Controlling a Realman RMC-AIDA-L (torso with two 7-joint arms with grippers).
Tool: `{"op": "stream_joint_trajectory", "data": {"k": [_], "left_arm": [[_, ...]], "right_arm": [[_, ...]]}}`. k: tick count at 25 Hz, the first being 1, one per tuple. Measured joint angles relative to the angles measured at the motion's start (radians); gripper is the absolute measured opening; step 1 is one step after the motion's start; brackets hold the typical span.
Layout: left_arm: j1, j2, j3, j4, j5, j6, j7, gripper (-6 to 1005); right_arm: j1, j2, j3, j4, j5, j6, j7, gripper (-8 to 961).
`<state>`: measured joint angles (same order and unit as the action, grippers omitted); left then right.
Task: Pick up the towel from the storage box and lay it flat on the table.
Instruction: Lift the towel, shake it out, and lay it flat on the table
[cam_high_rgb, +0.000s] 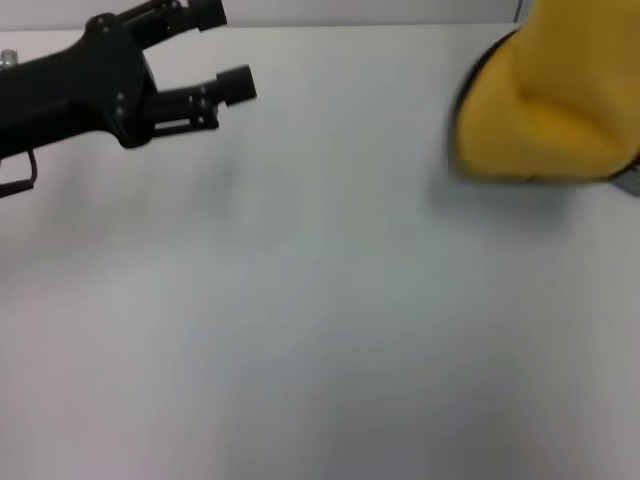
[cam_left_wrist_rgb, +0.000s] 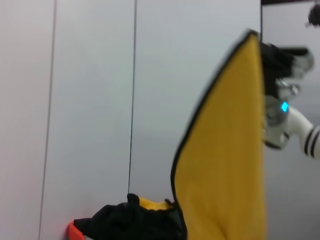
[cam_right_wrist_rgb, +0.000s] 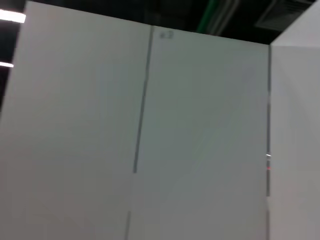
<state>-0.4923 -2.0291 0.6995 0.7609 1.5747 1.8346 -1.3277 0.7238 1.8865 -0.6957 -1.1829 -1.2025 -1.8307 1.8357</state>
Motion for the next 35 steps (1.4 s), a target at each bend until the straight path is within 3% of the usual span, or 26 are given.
{"op": "stream_joint_trajectory", "data": {"k": [6,13,22,27,32,35], "left_arm": [[-0.031,0.028,0.000,-0.063,-0.029,0.000,-0.092,871],[-0.031,0.044,0.000,-0.071,-0.056,0.013,-0.207,871],[-0.028,0.044,0.009,-0.102,-0.071,0.051,-0.222,871],[-0.032,0.038,0.076,-0.115,-0.072,0.052,-0.216,871],[-0.032,0.022,0.087,-0.119,-0.069,0.052,-0.210,871],[-0.035,0.020,0.087,-0.131,-0.067,0.052,-0.210,871]], "right_arm": [[0.014,-0.013,0.003,0.106,0.061,-0.114,-0.064,11],[0.035,-0.030,0.009,0.259,0.154,-0.210,-0.159,11],[-0.029,0.009,0.017,0.216,0.211,-0.139,-0.209,12],[-0.058,0.036,0.046,0.190,0.227,-0.098,-0.256,12],[-0.049,0.039,0.041,0.186,0.236,-0.096,-0.292,12],[-0.038,0.058,0.043,0.186,0.265,-0.095,-0.320,12]]}}
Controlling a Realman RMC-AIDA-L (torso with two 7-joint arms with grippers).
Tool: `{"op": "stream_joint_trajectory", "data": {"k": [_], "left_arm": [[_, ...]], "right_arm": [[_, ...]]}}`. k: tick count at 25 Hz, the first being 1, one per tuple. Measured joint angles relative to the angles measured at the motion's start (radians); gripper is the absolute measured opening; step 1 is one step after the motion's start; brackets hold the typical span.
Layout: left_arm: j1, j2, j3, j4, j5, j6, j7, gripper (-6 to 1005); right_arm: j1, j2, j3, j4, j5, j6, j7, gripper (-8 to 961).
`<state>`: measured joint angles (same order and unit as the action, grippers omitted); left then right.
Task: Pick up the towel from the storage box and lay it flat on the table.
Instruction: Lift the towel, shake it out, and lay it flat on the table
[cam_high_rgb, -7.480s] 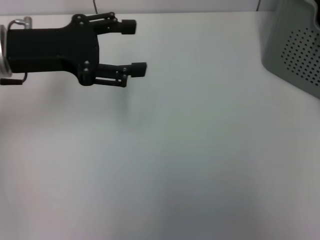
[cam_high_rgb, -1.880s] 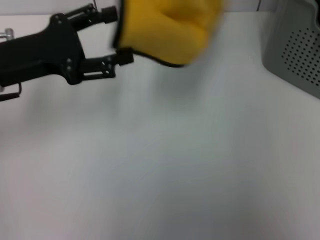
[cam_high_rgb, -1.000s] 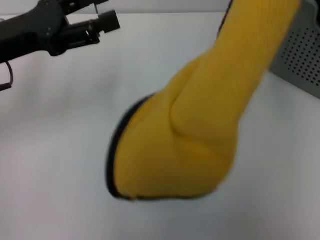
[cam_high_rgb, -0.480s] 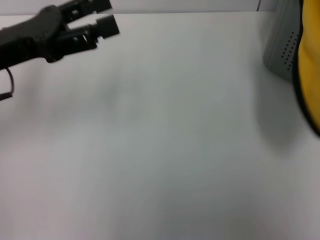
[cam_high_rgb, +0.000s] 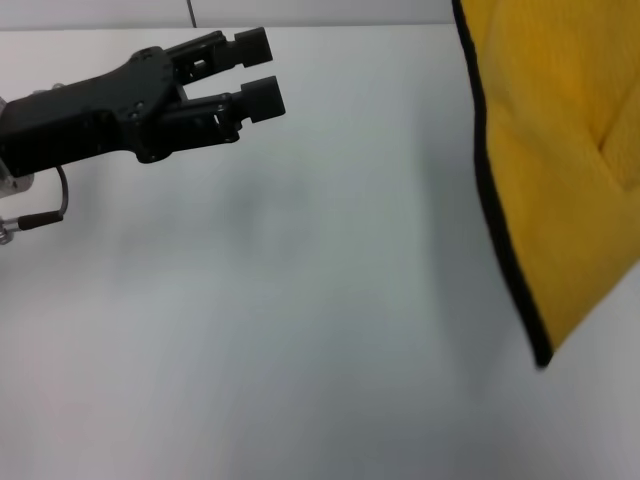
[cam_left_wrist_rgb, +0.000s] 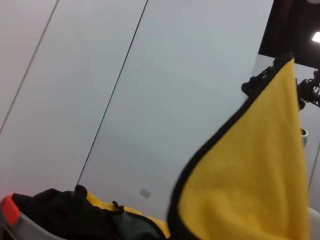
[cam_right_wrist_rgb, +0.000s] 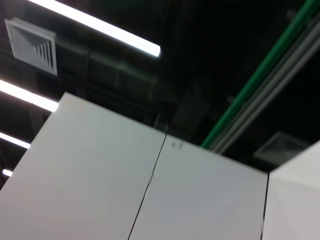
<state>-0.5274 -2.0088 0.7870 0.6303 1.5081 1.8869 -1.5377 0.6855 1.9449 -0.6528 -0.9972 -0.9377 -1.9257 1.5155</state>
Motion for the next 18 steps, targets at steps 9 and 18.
{"op": "stream_joint_trajectory", "data": {"k": [9,18], "left_arm": [[-0.019,-0.002,0.000,-0.048,0.004,-0.007,0.033,871],[-0.032,-0.020,0.000,-0.053,0.005,-0.089,0.100,871]], "right_arm": [[0.051,-0.008,-0.045,-0.002,0.003,-0.029,-0.027,12],[0.046,-0.011,-0.043,0.013,0.042,-0.080,0.001,12]]}}
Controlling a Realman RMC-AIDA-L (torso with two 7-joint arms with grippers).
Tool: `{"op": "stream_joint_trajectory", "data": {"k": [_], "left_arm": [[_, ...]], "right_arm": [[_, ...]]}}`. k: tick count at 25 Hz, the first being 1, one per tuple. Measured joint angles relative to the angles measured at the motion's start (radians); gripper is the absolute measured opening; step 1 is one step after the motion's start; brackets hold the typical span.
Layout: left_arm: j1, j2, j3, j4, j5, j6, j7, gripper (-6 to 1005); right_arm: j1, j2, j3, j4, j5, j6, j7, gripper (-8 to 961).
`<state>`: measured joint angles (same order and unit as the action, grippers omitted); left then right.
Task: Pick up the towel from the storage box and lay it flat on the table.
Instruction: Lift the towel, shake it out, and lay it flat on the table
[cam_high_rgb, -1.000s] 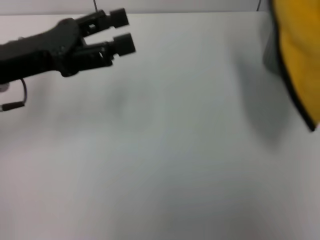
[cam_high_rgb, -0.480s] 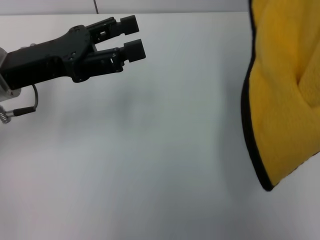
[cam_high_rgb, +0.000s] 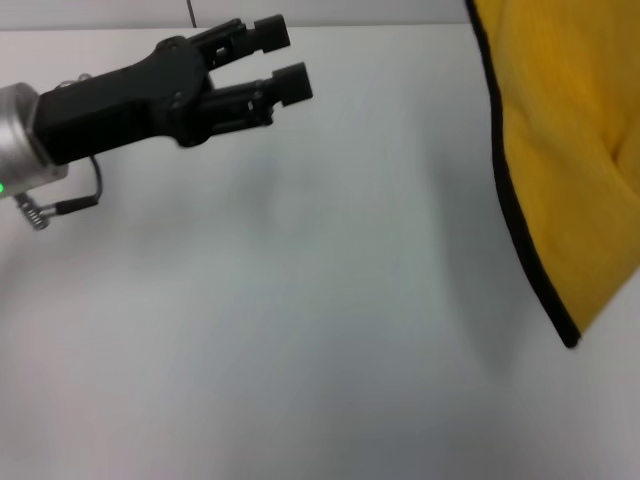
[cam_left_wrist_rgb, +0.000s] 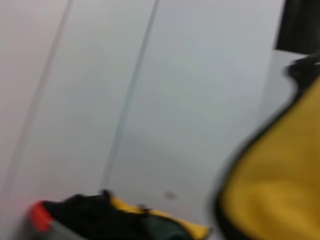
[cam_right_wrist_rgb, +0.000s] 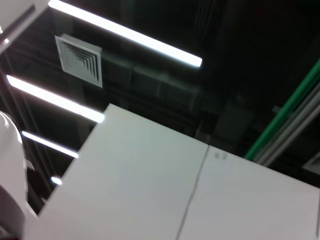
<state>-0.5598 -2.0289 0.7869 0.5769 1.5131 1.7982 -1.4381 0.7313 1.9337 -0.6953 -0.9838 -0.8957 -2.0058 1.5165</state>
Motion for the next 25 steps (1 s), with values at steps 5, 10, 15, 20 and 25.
{"op": "stream_joint_trajectory", "data": {"k": [5,10,15,20,25], "left_arm": [[-0.033,-0.039,0.007,-0.002,0.042,-0.159,0.040,870],[-0.106,-0.061,0.117,-0.060,0.044,-0.171,0.052,870],[-0.125,-0.064,0.222,-0.096,-0.096,-0.038,0.075,870],[-0.077,-0.059,0.225,-0.081,-0.239,0.167,0.126,870],[-0.040,-0.053,0.203,-0.075,-0.289,0.166,0.166,870]], "right_arm": [[0.002,-0.007,-0.002,0.032,0.052,-0.038,0.028,12],[0.008,-0.009,-0.003,0.070,0.063,-0.048,0.039,12],[-0.011,-0.011,-0.001,0.086,0.057,-0.047,0.037,12],[-0.053,-0.022,0.006,0.101,0.051,-0.046,0.036,12],[-0.063,-0.037,0.002,0.121,0.050,-0.060,0.037,12]]}}
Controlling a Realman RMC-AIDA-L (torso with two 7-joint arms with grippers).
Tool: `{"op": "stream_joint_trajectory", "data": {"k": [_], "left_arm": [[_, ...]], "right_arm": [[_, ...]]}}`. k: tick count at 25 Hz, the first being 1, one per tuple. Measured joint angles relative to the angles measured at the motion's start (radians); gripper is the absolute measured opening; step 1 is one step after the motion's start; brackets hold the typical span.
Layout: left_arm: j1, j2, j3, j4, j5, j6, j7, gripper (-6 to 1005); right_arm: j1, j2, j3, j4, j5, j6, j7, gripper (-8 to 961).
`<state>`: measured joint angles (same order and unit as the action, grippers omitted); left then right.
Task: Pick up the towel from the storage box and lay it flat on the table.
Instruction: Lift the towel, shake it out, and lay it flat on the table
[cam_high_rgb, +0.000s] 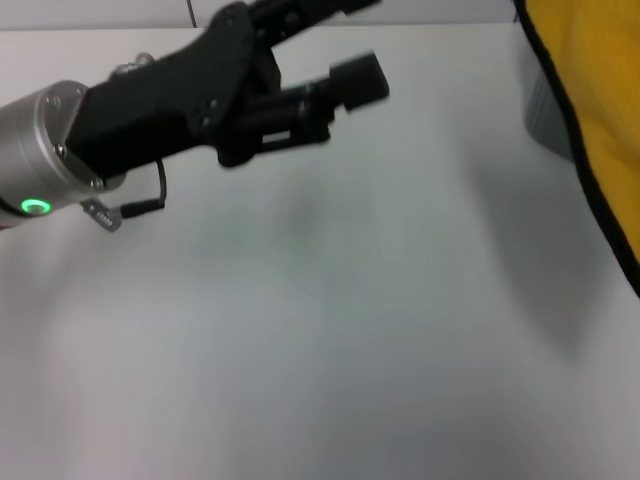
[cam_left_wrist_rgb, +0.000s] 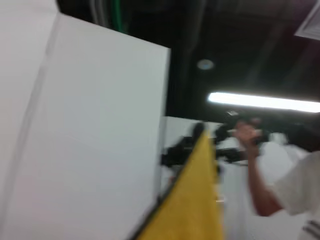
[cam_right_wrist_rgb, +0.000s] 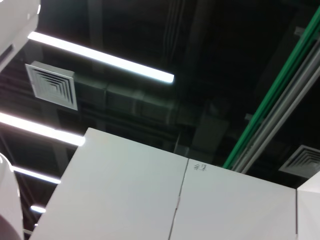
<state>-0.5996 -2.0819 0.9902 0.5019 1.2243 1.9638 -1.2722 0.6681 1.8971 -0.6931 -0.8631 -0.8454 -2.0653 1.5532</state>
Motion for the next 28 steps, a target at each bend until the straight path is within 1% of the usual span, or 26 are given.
{"op": "stream_joint_trajectory", "data": {"k": [3,6,7,8,11,12,14,17,19,20,24,28], "left_arm": [[-0.010,0.009,-0.015,0.000,0.004,-0.110,0.010,870],[-0.041,0.017,-0.010,-0.004,0.014,-0.247,-0.004,870],[-0.051,0.018,-0.008,-0.006,0.022,-0.274,-0.010,870],[-0.071,0.015,-0.004,-0.011,0.047,-0.309,-0.018,870],[-0.111,-0.009,0.004,-0.016,0.115,-0.377,-0.026,870],[-0.128,-0.015,0.029,-0.026,0.126,-0.397,-0.026,870],[-0.157,-0.019,0.083,-0.051,0.121,-0.417,-0.025,871],[-0.184,-0.018,0.158,-0.073,0.090,-0.402,-0.023,871],[-0.187,-0.017,0.188,-0.069,0.074,-0.362,-0.023,871],[-0.187,-0.016,0.195,-0.067,0.069,-0.317,-0.021,870],[-0.168,-0.014,0.191,-0.047,0.066,-0.181,-0.014,871],[-0.115,-0.011,0.184,-0.002,0.042,-0.126,-0.014,870]], "right_arm": [[0.010,-0.010,-0.011,0.001,-0.001,-0.010,0.012,12],[0.015,-0.011,-0.016,0.001,-0.001,-0.011,0.016,12],[0.023,-0.007,-0.018,0.008,-0.001,-0.012,0.018,12],[0.027,-0.005,-0.019,0.013,-0.001,-0.013,0.018,12],[0.046,-0.002,-0.019,0.046,-0.002,-0.015,0.018,11],[0.052,-0.001,-0.020,0.059,-0.002,-0.017,0.018,11],[0.063,0.000,-0.024,0.084,-0.002,-0.018,0.015,11],[0.066,-0.001,-0.030,0.100,-0.008,-0.016,0.009,11],[0.066,-0.001,-0.030,0.102,-0.020,-0.012,0.002,11],[0.063,-0.001,-0.030,0.102,-0.024,-0.008,-0.004,11],[0.050,-0.006,-0.031,0.104,-0.029,0.004,-0.018,12],[0.039,-0.013,-0.022,0.112,-0.049,0.014,-0.029,12]]}}
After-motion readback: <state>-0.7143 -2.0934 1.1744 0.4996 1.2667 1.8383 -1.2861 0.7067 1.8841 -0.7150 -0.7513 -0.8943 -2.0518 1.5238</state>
